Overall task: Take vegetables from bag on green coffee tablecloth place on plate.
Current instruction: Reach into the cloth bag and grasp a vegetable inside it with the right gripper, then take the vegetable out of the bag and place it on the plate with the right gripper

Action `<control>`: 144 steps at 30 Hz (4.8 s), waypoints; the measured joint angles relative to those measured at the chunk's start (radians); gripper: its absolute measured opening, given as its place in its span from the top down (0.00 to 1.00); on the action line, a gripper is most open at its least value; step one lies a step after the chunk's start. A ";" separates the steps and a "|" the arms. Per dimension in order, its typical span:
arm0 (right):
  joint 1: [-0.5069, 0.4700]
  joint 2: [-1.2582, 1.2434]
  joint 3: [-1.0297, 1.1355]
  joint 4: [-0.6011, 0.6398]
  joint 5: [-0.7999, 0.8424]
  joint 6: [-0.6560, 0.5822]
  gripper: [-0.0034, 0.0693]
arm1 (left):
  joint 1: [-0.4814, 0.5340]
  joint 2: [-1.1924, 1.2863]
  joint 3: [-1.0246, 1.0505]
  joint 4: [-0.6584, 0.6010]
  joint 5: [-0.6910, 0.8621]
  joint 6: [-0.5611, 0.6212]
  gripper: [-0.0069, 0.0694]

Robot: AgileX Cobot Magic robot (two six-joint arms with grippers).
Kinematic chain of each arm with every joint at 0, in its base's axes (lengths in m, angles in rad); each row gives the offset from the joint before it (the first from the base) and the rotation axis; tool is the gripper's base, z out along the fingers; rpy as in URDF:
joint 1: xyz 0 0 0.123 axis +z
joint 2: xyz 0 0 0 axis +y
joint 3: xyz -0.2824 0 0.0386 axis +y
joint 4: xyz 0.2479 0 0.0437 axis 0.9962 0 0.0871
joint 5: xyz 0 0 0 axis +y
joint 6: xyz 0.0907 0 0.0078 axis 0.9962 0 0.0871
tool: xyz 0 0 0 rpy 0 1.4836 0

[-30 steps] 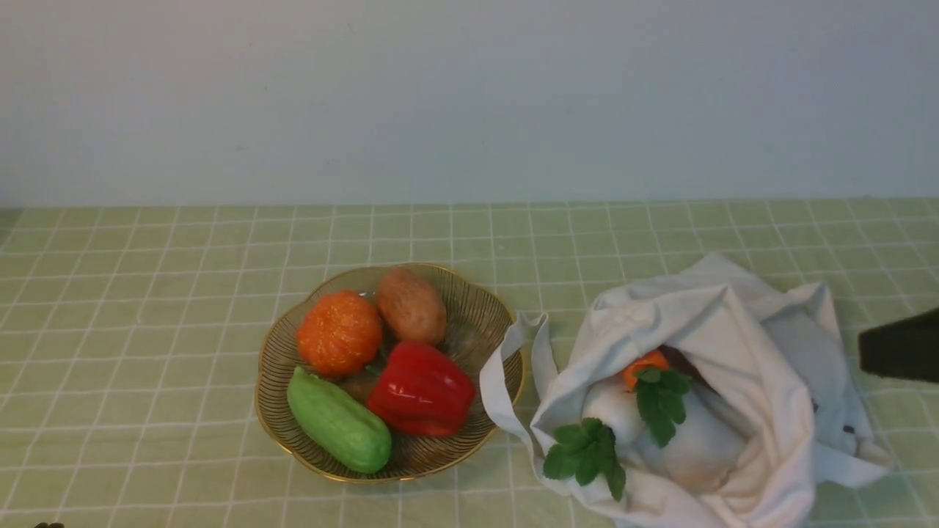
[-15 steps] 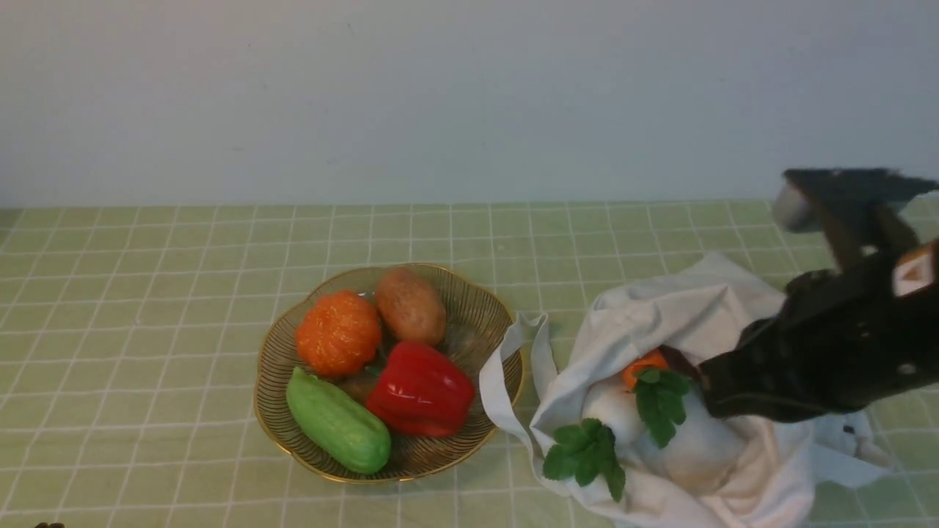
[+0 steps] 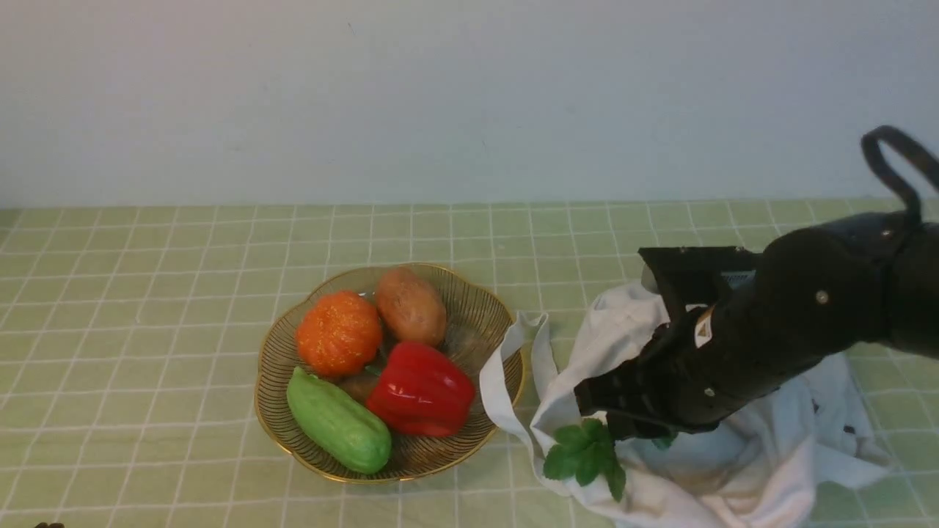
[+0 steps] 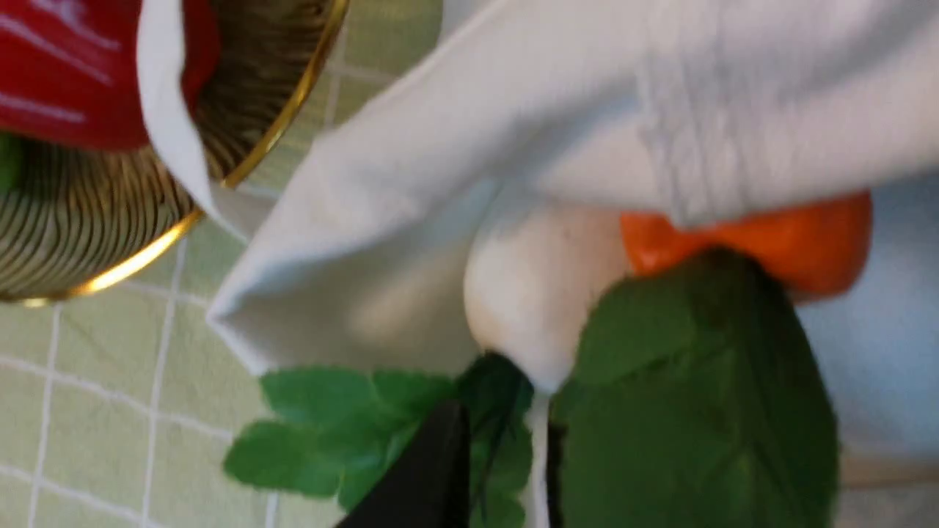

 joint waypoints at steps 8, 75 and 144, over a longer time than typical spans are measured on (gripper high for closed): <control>-0.053 0.066 -0.001 -0.001 -0.073 0.066 0.38 | 0.000 0.000 0.000 0.000 0.000 0.000 0.92; -0.154 0.219 -0.026 0.217 -0.229 0.181 0.28 | 0.000 0.000 0.000 0.000 0.000 0.000 0.92; 0.057 0.420 -0.808 0.025 0.368 -0.214 0.34 | 0.000 0.000 0.000 0.000 0.000 0.000 0.92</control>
